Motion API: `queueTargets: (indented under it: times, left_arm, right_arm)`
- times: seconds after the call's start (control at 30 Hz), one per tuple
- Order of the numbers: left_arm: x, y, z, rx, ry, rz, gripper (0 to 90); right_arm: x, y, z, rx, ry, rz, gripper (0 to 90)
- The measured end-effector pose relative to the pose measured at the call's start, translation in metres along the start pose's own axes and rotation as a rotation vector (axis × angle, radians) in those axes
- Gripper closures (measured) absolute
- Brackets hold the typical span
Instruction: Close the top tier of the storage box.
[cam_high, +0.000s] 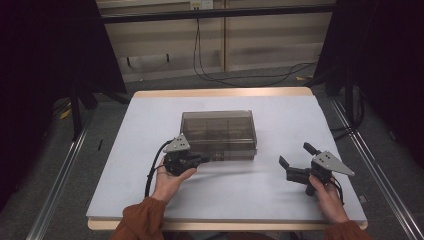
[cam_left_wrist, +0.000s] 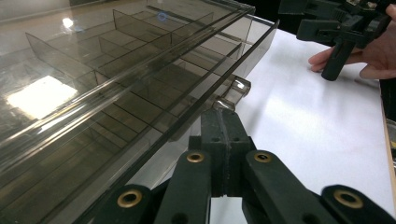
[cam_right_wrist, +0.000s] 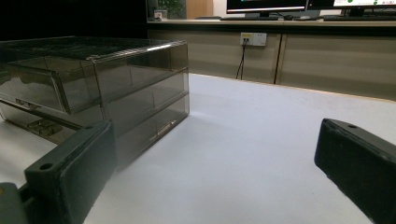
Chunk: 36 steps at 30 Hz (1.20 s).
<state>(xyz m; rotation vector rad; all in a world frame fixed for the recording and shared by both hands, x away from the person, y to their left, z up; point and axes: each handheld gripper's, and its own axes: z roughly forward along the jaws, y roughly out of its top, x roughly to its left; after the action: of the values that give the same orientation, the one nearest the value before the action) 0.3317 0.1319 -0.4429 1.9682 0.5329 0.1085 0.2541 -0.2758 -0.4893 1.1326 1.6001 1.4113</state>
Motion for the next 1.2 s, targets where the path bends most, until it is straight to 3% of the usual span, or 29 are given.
queueTargets:
  times: [1.2]
  left_arm:
    - [0.0096, 0.0031, 0.0066, -0.009, 0.019, -0.03, 90.0]
  right_arm:
    - [-0.0001, 0.0, 0.0, 0.0, 0.0, 0.0, 0.0]
